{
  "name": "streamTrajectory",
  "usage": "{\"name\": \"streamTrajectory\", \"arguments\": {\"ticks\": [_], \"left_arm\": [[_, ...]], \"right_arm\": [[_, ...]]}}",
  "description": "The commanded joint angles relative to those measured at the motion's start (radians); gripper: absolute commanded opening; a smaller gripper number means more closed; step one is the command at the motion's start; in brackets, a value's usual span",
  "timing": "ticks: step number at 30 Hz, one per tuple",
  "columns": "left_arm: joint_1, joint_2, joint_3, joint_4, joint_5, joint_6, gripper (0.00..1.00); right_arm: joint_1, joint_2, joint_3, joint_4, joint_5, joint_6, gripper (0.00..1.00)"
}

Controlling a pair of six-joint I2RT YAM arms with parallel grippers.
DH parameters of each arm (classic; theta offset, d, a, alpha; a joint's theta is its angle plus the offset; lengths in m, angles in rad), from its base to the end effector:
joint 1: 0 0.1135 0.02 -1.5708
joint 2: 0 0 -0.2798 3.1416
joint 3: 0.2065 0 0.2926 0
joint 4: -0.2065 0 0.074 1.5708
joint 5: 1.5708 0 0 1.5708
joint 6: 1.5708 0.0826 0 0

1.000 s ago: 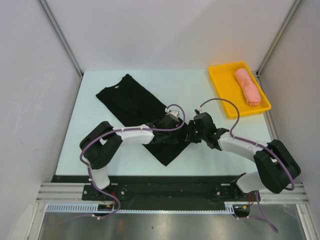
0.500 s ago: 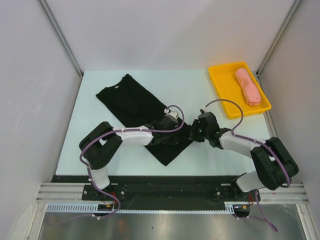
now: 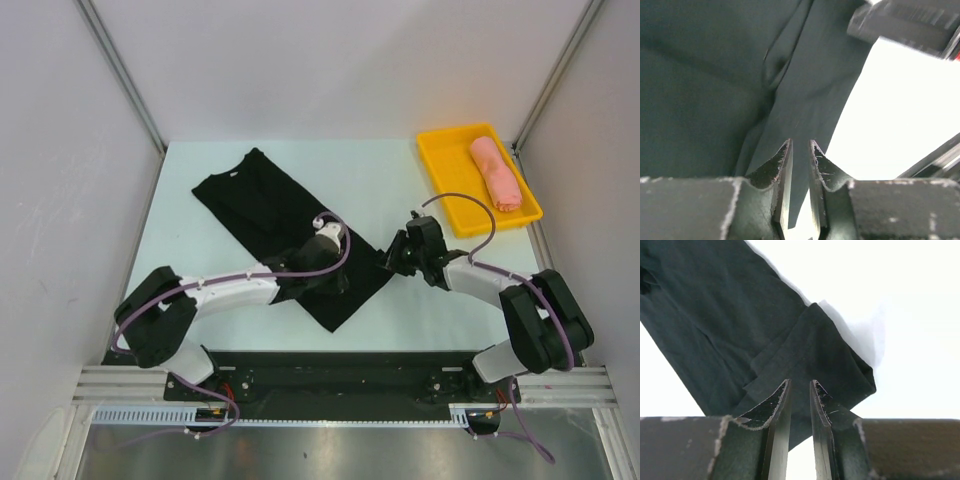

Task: Roll the t-shirts
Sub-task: Roll the T-shirt to the center of the board.

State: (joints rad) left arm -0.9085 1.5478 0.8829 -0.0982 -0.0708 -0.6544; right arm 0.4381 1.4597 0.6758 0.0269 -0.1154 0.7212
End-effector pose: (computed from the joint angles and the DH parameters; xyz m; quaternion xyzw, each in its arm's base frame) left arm 0.2438 -0.3032 0.1557 0.1027 0.9133 -0.2535 0.3017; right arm 0.3107 0.1561 0.1247 0.1068 0.9109 0.2607 0.3016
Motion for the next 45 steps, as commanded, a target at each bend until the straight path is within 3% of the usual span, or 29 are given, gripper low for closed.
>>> {"name": "streamTrajectory", "arguments": {"ticks": [1,8,18,21,27,32,40,45], "left_arm": [[-0.018,-0.067,-0.126,-0.002,-0.035,-0.039,0.22],[-0.047,-0.083,-0.263,0.038,-0.06,-0.073,0.19],[-0.066,-0.144,-0.263,-0.009,-0.092,-0.059,0.2],[-0.075,-0.169,-0.246,-0.038,-0.104,-0.054,0.22],[-0.075,-0.247,-0.237,-0.073,-0.112,-0.076,0.3],[-0.075,-0.305,-0.226,-0.103,-0.107,-0.08,0.33],[-0.082,-0.408,-0.226,-0.156,-0.098,-0.074,0.36],[-0.128,-0.388,-0.217,-0.146,-0.078,-0.041,0.47]], "right_arm": [[-0.01,0.046,0.034,0.056,-0.004,-0.017,0.25],[-0.042,0.09,0.033,0.068,-0.001,-0.016,0.25],[-0.059,0.082,0.076,0.022,-0.004,-0.029,0.25],[-0.033,0.021,0.082,0.005,-0.001,-0.016,0.25],[0.137,-0.065,0.084,-0.099,0.115,0.015,0.24],[0.261,-0.032,0.08,-0.108,0.2,0.046,0.24],[0.291,0.143,0.08,-0.038,0.172,0.076,0.23],[0.269,0.134,0.085,-0.001,0.149,0.073,0.23]]}}
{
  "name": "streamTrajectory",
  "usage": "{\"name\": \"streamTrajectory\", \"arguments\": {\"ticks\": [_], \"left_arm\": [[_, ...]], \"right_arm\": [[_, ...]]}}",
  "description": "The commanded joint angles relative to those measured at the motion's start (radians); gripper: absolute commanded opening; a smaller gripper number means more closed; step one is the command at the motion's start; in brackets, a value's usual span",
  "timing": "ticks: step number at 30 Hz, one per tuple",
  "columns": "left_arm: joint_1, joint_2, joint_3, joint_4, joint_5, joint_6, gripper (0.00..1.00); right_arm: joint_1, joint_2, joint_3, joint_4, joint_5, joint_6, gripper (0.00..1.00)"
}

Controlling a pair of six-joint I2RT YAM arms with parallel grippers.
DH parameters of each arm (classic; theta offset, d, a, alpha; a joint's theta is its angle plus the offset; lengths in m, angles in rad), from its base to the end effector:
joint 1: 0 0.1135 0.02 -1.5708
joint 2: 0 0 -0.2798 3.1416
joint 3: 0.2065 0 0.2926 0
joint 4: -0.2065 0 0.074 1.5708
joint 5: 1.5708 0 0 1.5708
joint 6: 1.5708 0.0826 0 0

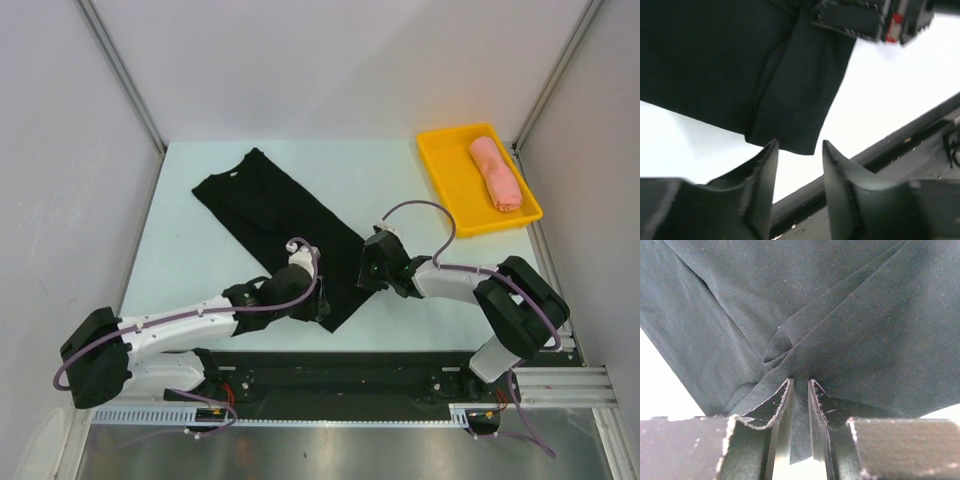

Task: Roll the t-shirts
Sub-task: Roll the T-shirt to the center of the board.

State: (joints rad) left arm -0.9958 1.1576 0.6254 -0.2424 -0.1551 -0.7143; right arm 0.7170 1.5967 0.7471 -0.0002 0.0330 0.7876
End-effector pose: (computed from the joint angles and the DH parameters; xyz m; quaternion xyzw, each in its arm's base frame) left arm 0.1717 -0.2415 0.1673 0.0992 0.9142 -0.2448 0.3075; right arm 0.2767 0.2376 0.1001 0.0388 0.9348 0.2297 0.2681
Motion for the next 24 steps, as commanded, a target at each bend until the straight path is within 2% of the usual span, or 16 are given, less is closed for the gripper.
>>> {"name": "streamTrajectory", "arguments": {"ticks": [1,3,8,12,18,24], "left_arm": [[-0.064,0.01,0.043,0.002,0.003,0.029,0.49],[-0.098,0.043,0.062,-0.001,-0.02,0.035,0.53],[-0.153,0.135,0.131,-0.032,-0.076,0.065,0.54],[-0.202,0.235,0.224,-0.078,-0.132,0.095,0.54],[-0.253,0.342,0.313,-0.149,-0.192,0.125,0.52],[-0.28,0.412,0.353,-0.207,-0.221,0.119,0.52]], "right_arm": [[-0.014,-0.021,0.015,0.017,-0.001,0.004,0.24],[-0.022,-0.085,0.023,-0.026,0.01,-0.007,0.27],[-0.093,-0.222,0.023,-0.125,0.031,-0.022,0.34],[-0.171,-0.288,0.009,-0.21,0.045,-0.05,0.36],[-0.284,-0.33,-0.083,-0.19,-0.022,-0.053,0.36],[-0.318,-0.288,-0.112,-0.136,-0.068,-0.067,0.36]]}}
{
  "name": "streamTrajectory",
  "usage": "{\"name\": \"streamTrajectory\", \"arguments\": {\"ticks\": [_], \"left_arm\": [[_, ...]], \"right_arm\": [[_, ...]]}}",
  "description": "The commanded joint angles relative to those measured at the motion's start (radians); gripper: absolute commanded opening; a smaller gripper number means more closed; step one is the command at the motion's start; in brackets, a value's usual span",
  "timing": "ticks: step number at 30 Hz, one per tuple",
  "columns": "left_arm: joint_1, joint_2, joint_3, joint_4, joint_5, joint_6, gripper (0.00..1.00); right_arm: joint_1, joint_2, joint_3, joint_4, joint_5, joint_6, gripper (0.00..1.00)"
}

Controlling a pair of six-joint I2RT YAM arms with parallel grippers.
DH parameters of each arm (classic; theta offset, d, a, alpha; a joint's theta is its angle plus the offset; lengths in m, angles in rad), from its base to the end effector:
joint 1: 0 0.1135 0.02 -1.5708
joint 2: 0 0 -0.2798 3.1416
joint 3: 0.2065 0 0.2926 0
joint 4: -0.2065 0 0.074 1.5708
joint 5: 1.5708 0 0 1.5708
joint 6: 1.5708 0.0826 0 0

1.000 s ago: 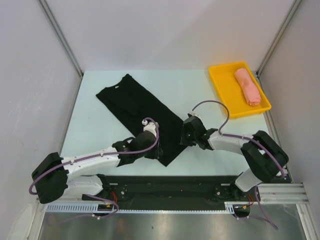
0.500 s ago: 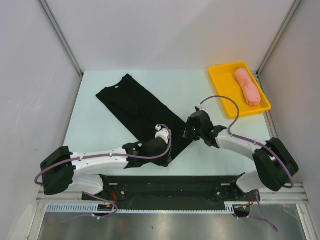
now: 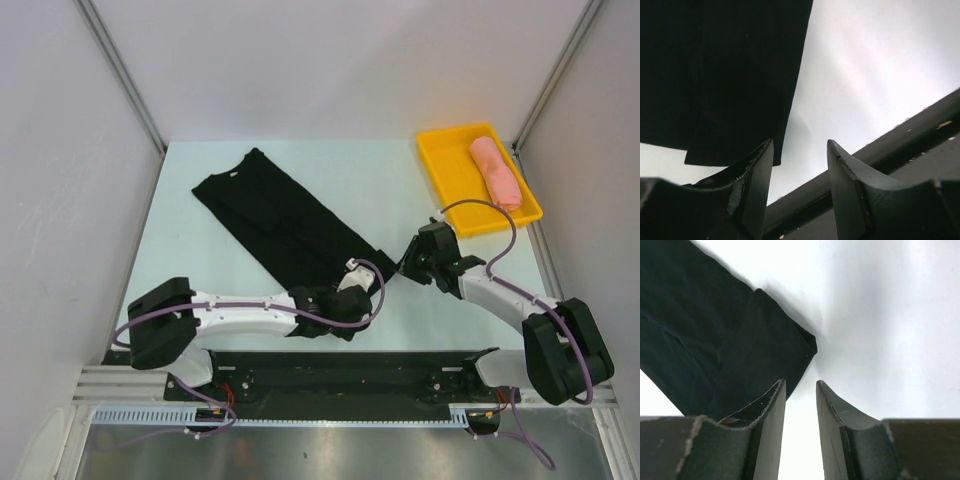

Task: Roll the t-shirts
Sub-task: Roll the T-shirt to the center of the board.

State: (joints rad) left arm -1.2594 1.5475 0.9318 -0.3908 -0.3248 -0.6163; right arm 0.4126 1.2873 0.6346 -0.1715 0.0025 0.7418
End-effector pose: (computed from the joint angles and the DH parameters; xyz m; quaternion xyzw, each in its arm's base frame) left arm 0.1364 -0.3378 0.1481 0.2568 0.9135 -0.1297 0.2877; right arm 0.2859 0.1249 0.1409 0.1530 0.9185 0.1980 0.3062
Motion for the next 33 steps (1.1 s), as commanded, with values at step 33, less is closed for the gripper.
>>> {"name": "streamTrajectory", "arguments": {"ticks": [33], "left_arm": [[-0.025,0.091,-0.008,-0.056,-0.06,0.029,0.52]], "right_arm": [[-0.046,0.156,-0.001,0.161,-0.07,-0.002,0.33]]}}
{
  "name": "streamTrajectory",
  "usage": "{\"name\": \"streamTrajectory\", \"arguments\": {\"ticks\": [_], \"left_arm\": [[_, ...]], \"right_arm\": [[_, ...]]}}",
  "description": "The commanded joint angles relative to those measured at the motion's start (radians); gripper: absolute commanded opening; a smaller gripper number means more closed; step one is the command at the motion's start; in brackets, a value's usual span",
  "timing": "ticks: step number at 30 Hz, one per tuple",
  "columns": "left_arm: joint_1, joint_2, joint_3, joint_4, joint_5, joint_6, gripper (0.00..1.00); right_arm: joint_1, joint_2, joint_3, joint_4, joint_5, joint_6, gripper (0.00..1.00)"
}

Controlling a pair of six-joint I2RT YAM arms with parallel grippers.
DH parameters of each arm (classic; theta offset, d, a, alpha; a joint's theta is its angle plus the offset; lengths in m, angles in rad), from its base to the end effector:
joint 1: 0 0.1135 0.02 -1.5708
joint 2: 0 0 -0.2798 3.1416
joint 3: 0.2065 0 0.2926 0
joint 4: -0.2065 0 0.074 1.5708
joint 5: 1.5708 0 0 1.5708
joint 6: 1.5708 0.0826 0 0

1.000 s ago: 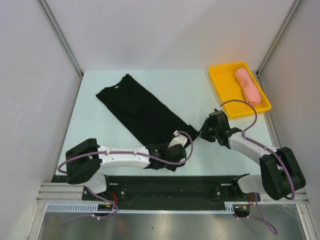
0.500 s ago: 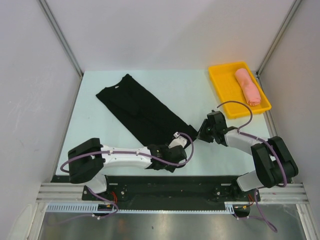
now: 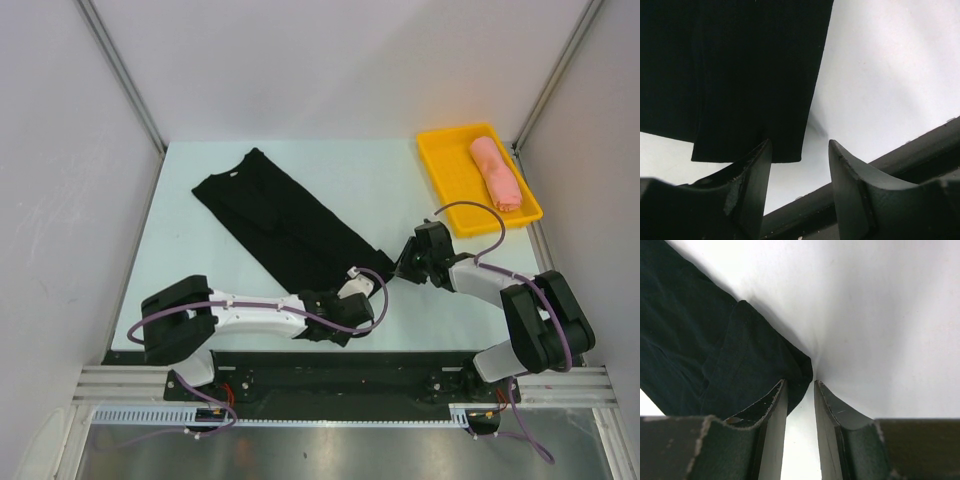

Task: Roll the t-shirts
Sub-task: Roll the T-shirt to the center of the board.

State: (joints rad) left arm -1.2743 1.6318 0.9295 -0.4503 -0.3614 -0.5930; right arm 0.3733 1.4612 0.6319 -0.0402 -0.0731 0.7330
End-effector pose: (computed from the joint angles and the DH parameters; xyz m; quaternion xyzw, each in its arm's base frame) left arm 0.1319 -0.3318 0.1154 0.2863 0.9195 -0.0596 0.2628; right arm 0.3032 0.1252 0.1015 0.1555 0.9256 0.2095 0.2741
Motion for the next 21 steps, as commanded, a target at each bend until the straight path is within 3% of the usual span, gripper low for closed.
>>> {"name": "streamTrajectory", "arguments": {"ticks": [1,12,16,21], "left_arm": [[-0.011,0.01,-0.008,0.004,-0.028,0.004,0.52],[-0.016,0.034,-0.011,0.024,-0.021,0.005,0.31],[-0.016,-0.006,-0.018,0.064,0.019,0.025,0.2],[-0.02,-0.062,-0.049,0.18,0.133,0.047,0.05]], "right_arm": [[-0.01,-0.016,0.002,0.03,0.004,0.008,0.33],[-0.02,0.027,0.002,0.098,-0.011,0.013,0.28],[-0.025,0.022,0.006,0.079,0.002,0.006,0.11],[-0.05,-0.054,0.009,-0.026,0.051,-0.024,0.01]]}}
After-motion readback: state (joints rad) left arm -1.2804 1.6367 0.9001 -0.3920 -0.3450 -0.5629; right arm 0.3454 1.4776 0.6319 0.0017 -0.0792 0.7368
